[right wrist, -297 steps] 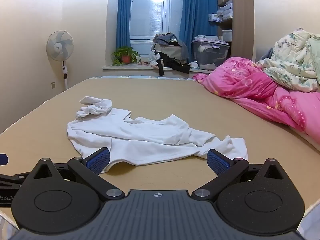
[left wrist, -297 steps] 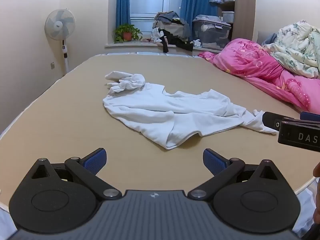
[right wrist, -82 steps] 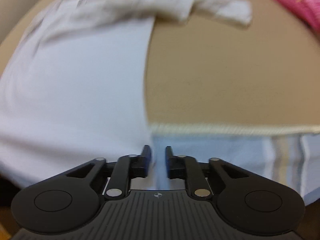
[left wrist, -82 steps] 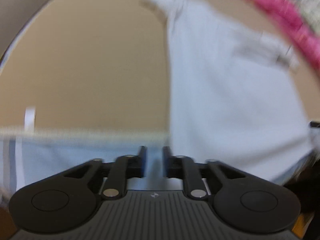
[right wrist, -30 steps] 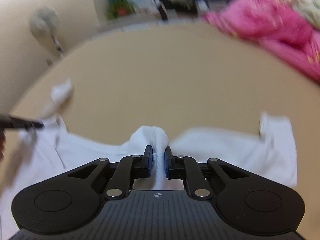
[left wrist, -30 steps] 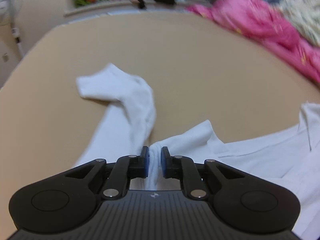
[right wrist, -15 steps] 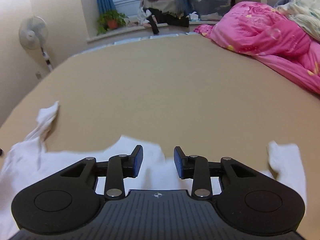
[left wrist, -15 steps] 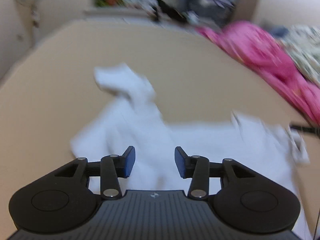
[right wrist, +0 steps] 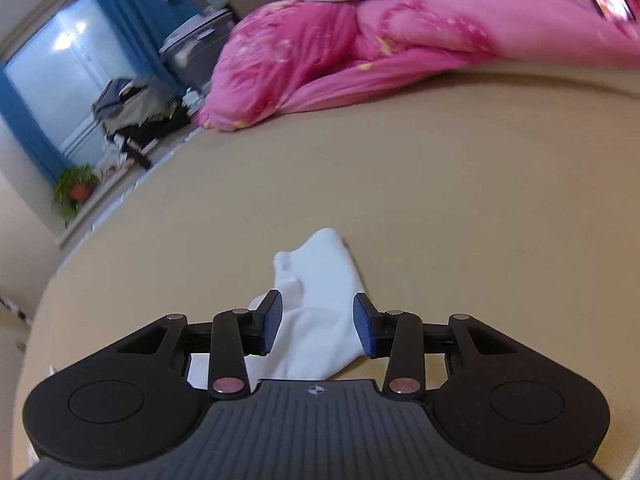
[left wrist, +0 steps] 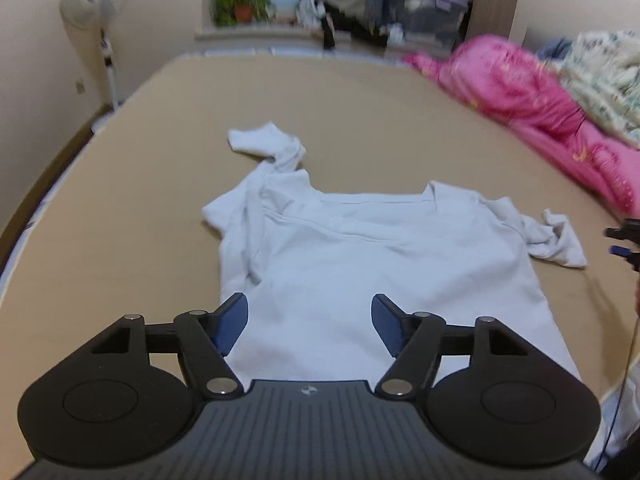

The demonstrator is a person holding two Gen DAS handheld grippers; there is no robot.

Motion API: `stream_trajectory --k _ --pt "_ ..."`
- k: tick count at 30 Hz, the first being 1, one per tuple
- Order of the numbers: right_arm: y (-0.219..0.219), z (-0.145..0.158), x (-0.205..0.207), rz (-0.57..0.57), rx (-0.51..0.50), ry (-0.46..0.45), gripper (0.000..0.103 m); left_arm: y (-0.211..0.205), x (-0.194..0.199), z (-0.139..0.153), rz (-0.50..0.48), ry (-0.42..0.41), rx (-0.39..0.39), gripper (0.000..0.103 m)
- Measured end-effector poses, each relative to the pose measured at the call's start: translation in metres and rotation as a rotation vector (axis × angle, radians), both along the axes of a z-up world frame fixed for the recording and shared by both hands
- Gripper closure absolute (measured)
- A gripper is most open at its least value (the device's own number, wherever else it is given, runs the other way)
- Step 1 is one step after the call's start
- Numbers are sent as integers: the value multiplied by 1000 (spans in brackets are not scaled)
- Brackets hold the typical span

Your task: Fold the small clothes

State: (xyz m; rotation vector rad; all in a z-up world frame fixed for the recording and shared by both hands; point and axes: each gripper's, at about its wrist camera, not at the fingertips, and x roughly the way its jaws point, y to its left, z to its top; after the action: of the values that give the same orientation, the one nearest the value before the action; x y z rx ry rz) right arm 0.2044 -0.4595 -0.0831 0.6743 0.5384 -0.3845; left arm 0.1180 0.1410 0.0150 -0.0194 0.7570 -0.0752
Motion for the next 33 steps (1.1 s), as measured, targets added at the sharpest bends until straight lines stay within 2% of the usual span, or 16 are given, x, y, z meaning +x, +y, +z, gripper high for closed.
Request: stream_trajectory --k 3,5,6,9,14,16,17,19,20,22,25,27,29,30,32,33 --pt "0 -11 8 48 22 2 61 10 -35 -20 88 -56 8 29" --pt "11 -16 19 94 5 7 61 16 -27 -36 162 63 79 40" --pt "16 -20 26 113 -4 10 61 19 -27 -34 199 40 88 40" --pt "30 -26 49 152 -15 23 59 26 -18 -28 248 -7 49 39" --pt "39 -37 78 166 2 35 58 26 -6 -41 283 65 13 39" --pt "46 -41 91 201 -49 86 72 27 1 -45 277 67 18 39" --pt "50 -43 95 223 -96 121 99 26 1 -45 274 62 29 39" --pt "51 -40 95 215 -160 133 99 30 -1 -49 273 55 40 39" --pt "45 -31 89 183 -148 92 99 30 1 -49 275 54 37 39" --pt "28 7 66 105 -126 -106 99 32 3 -50 279 52 23 39" --pt "12 45 20 -8 -250 -364 98 31 9 -51 275 55 16 39" --pt "-8 32 5 -157 -269 -287 91 28 11 -52 261 62 14 39" --pt "-42 -4 10 -244 -179 -31 85 23 13 -52 240 68 20 39" --pt "-62 -27 7 -302 -73 84 85 20 14 -53 230 70 24 39" --pt "-90 -56 -15 -417 121 139 85 16 15 -54 210 69 28 39" --pt "-96 -60 -22 -435 154 134 85 14 15 -54 202 66 30 39"
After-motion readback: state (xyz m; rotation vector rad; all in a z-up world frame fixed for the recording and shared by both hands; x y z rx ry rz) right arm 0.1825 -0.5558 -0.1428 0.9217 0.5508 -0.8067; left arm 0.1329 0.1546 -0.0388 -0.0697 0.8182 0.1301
